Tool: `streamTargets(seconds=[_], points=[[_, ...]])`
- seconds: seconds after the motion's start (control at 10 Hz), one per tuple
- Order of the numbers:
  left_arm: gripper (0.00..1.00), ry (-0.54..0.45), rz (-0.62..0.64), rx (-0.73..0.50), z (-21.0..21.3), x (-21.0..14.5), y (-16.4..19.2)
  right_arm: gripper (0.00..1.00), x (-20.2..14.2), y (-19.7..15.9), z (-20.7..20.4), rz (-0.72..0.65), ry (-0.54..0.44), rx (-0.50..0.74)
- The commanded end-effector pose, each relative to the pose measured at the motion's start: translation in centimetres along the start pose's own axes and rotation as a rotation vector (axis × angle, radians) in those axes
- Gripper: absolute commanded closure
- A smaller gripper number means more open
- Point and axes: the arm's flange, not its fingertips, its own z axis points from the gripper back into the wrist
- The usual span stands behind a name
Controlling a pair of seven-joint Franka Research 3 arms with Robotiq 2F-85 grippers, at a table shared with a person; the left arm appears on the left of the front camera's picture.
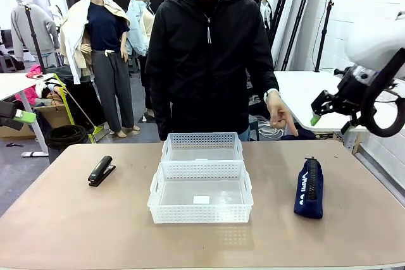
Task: Distribute items into two baskets.
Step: Pick up the Pencil pouch that the person points to.
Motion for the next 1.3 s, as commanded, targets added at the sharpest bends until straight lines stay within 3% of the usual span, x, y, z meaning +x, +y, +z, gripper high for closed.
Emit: streamTargets(seconds=[0.0,0.5,1.2], points=[[0.00,-0.014,-0.008,-0.015,0.1,-0.1,0.2,0.00,1.1,0.7,-0.7,-0.082,0.093,-0.045],[0.00,-0.014,-0.008,-0.015,0.1,-0.1,0.2,0.00,1.4,0.4,-5.7,-0.209,0.112,-0.192],[0.00,-0.014,-0.008,-0.015,0.1,-0.1,0.2,0.00,-0.6,-0.6,-12.3,-0.261,0.156,-0.231]])
